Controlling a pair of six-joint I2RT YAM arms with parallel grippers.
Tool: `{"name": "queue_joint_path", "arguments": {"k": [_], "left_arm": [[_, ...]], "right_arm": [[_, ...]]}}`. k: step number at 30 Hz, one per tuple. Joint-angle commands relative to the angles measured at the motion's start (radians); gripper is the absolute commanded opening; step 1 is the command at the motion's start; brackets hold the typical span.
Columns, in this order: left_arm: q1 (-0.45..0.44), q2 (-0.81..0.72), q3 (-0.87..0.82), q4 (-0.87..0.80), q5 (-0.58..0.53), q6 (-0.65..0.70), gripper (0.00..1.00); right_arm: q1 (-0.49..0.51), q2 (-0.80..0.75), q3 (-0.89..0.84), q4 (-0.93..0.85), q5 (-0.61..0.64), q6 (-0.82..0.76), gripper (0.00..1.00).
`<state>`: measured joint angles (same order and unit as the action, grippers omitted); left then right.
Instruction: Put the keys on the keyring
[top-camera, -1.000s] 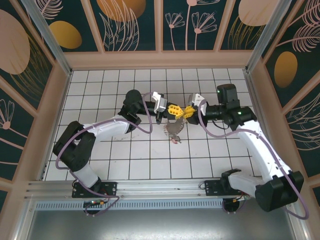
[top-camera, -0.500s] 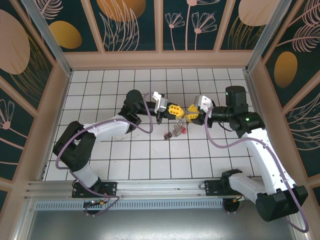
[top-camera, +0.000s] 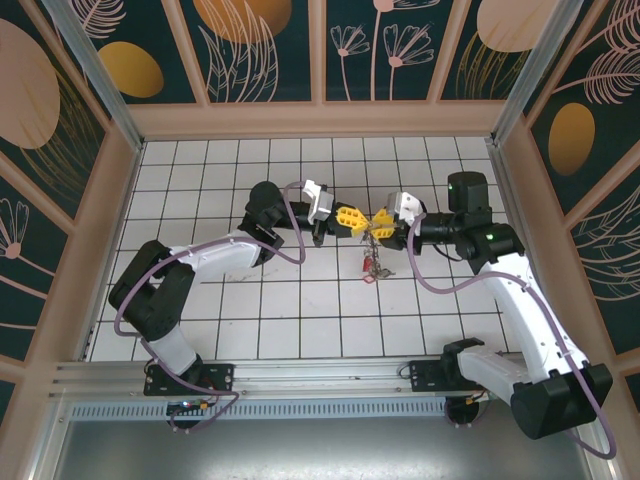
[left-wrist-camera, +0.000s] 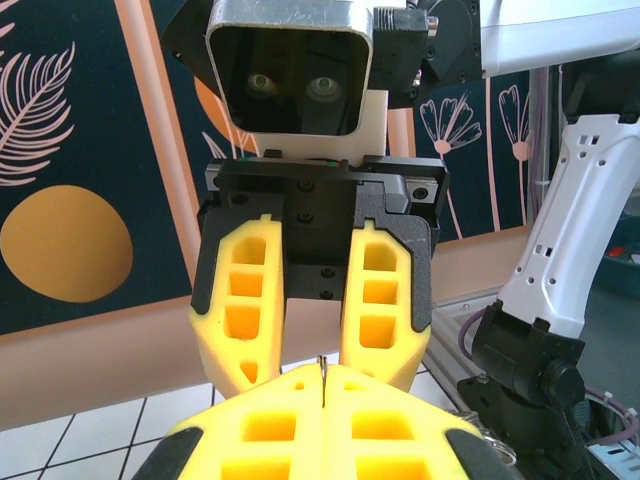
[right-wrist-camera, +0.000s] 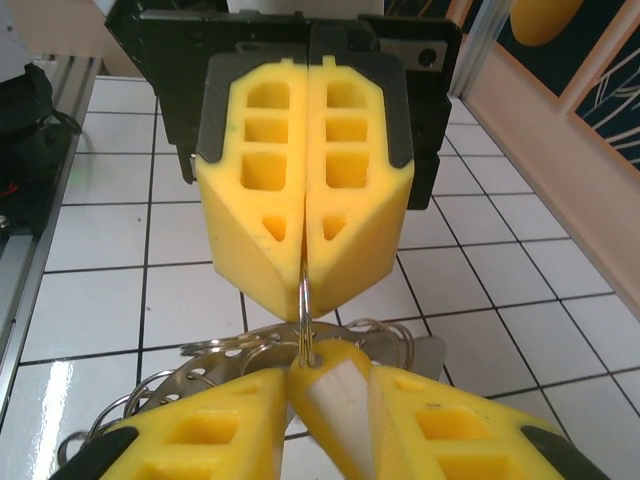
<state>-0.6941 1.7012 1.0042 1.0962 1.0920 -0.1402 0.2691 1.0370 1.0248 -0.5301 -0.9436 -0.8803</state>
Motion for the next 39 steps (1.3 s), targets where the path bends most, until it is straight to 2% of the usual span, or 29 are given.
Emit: {"name": "queue_joint_path", "arguments": {"k": [1,7,11,12,15,18,21,22,23,24,30,35,36,38,39], "left_arm": [[-0.007,0.007,0.033,0.062,0.004,-0.024,0.00],[-0.006,0.007,0.036,0.062,0.004,-0.028,0.00],[-0.007,0.008,0.030,0.067,-0.004,-0.035,0.00],[-0.007,0.006,0.030,0.064,-0.007,-0.036,0.00],[-0.007,0.003,0.049,-0.058,-0.005,0.011,0.00],[-0.007,-0.031,0.069,-0.304,-0.015,0.170,0.01],[-0.007,-0.064,0.049,-0.385,-0.024,0.259,0.00],[-0.007,-0.066,0.050,-0.394,-0.023,0.260,0.00],[-0.007,-0.065,0.051,-0.395,-0.017,0.254,0.00],[-0.007,-0.062,0.055,-0.393,-0.008,0.247,0.00],[-0.007,-0.046,0.054,-0.308,-0.001,0.177,0.00],[-0.007,-0.039,0.060,-0.298,0.019,0.169,0.00],[-0.007,-0.037,0.062,-0.296,0.019,0.166,0.00],[-0.006,-0.037,0.056,-0.277,0.016,0.152,0.00],[-0.006,-0.039,0.050,-0.253,0.010,0.137,0.00]], "right_arm": [[0.001,0.011,-0.003,0.045,-0.077,0.000,0.25],[0.002,0.036,0.017,0.018,-0.099,-0.022,0.17],[0.002,0.048,0.029,-0.007,-0.091,-0.039,0.01],[0.001,0.049,0.031,-0.011,-0.085,-0.042,0.00],[0.003,0.043,0.037,-0.026,-0.049,-0.052,0.00],[0.015,0.037,0.052,-0.060,0.001,-0.070,0.00],[0.017,0.029,0.052,-0.068,-0.010,-0.077,0.00],[0.016,0.025,0.048,-0.059,-0.018,-0.071,0.00],[0.019,0.024,0.045,-0.053,-0.026,-0.067,0.08],[0.018,0.020,0.040,-0.043,-0.033,-0.062,0.10],[0.033,0.027,0.037,-0.022,-0.042,-0.055,0.11],[0.038,0.040,0.048,-0.044,-0.047,-0.067,0.17],[0.037,0.045,0.054,-0.054,-0.049,-0.071,0.14],[0.037,0.055,0.065,-0.074,-0.058,-0.080,0.00],[0.038,0.059,0.069,-0.080,-0.058,-0.084,0.00]]}}
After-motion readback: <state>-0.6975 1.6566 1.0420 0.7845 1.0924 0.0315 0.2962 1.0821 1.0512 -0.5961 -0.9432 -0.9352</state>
